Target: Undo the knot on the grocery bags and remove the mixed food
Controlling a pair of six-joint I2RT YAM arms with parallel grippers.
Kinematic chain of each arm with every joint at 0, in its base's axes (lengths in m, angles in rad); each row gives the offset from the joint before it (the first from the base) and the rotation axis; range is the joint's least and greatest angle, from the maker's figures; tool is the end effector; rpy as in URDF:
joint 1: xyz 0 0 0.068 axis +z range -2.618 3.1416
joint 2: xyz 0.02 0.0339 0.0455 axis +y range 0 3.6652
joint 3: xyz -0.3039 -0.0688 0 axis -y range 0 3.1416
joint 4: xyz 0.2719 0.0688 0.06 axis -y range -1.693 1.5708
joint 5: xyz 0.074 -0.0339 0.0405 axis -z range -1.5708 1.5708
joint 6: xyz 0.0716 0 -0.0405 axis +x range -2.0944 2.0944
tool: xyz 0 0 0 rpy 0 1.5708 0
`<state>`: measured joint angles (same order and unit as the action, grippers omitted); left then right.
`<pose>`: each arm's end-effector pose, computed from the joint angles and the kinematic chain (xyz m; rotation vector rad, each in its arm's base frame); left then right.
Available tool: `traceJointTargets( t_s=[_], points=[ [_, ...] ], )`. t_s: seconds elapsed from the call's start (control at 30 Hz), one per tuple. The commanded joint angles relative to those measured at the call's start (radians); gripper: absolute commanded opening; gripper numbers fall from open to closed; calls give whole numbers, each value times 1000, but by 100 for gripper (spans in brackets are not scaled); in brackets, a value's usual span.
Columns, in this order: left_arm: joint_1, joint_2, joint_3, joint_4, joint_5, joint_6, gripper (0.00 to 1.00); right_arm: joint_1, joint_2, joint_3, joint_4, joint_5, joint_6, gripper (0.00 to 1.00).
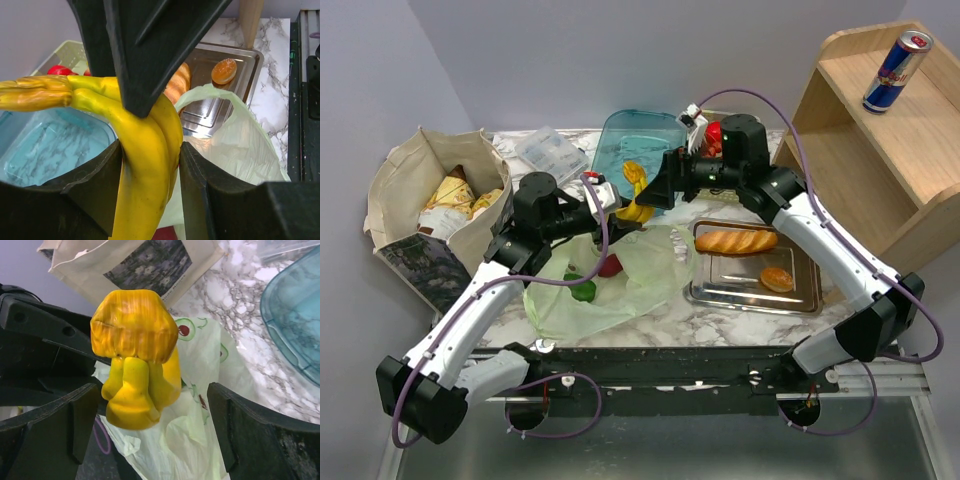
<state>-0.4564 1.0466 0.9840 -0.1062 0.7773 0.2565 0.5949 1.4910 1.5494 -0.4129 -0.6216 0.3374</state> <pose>0.2169 -0.1624 0.3985 1.1192 1.3583 -0.8178 0.2977 0.2518 0.4463 -0.7010 1.9278 1.2007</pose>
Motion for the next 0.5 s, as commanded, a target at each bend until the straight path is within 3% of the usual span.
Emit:
traceJointTargets(
  t_s=[0.0,0.07,0.17,0.27,0.33,0.47],
  points=[
    [-21,3,58,8,-9,38,6,49,3,9,102,1,68,96],
    [-25,8,66,-4,-12,38,6,75,10,6,112,12,53,91],
    [-27,0,64,-2,-6,38,8,88,17,-3,117,26,48,74],
    [-28,-17,54,-22,-6,48,17,87,14,-1,102,84,39,35],
    [-27,-38,39,-44,-14,61,30,87,6,3,88,117,21,20],
    [-20,-70,25,-128,-82,70,70,68,-5,20,60,183,-26,6]
  ],
)
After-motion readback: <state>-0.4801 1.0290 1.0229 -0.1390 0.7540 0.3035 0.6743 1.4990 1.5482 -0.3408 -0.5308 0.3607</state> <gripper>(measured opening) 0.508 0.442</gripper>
